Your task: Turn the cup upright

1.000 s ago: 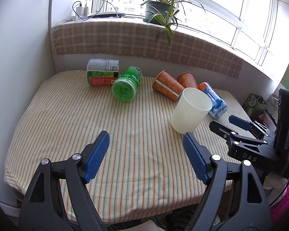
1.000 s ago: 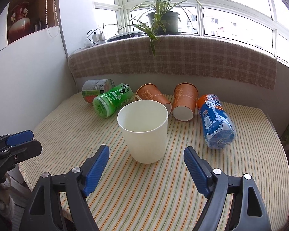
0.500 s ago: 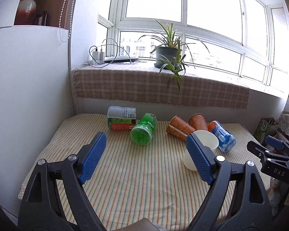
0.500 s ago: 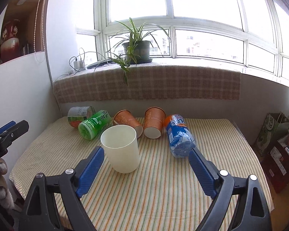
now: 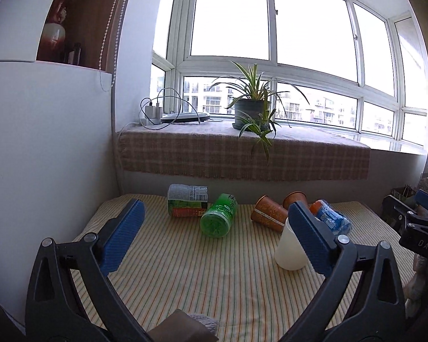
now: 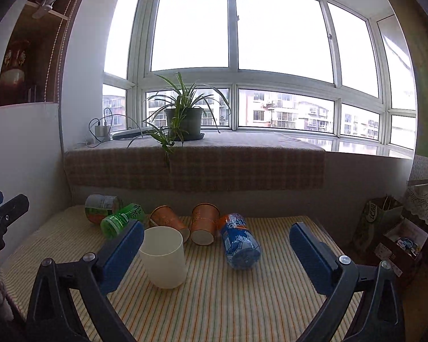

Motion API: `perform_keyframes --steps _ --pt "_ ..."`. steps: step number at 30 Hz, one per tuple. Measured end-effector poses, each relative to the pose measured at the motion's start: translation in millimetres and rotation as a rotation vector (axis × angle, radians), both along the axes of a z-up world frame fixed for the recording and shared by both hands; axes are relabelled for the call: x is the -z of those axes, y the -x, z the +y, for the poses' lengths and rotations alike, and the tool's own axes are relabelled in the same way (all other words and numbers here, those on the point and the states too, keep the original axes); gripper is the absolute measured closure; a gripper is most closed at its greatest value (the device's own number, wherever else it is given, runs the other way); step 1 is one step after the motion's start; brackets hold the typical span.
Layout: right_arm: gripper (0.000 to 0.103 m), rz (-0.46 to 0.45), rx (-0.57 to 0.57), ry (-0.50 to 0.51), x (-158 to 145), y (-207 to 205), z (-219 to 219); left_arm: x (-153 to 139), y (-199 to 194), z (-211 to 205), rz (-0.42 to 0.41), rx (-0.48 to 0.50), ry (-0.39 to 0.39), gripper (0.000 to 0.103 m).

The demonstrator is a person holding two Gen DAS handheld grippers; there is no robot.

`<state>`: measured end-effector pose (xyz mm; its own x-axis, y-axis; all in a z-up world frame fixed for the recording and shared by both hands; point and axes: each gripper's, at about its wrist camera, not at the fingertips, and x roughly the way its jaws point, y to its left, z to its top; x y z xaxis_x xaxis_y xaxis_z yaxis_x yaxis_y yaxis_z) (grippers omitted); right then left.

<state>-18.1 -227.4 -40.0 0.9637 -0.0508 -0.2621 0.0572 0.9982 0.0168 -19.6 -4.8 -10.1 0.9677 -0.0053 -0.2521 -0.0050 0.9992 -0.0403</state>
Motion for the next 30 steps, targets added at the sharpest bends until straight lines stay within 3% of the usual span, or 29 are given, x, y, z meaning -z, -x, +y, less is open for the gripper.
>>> perform_keyframes --steps 13,30 --pt "0.000 -0.048 0.048 -0.016 -5.2 6.9 -8.2 -0.1 2.1 0.3 -0.001 -0.004 0.022 0.000" --pt "0.000 -0.045 0.039 -0.026 -3.6 7.8 -9.4 -0.5 2.2 -1.8 0.002 0.001 0.021 0.000"
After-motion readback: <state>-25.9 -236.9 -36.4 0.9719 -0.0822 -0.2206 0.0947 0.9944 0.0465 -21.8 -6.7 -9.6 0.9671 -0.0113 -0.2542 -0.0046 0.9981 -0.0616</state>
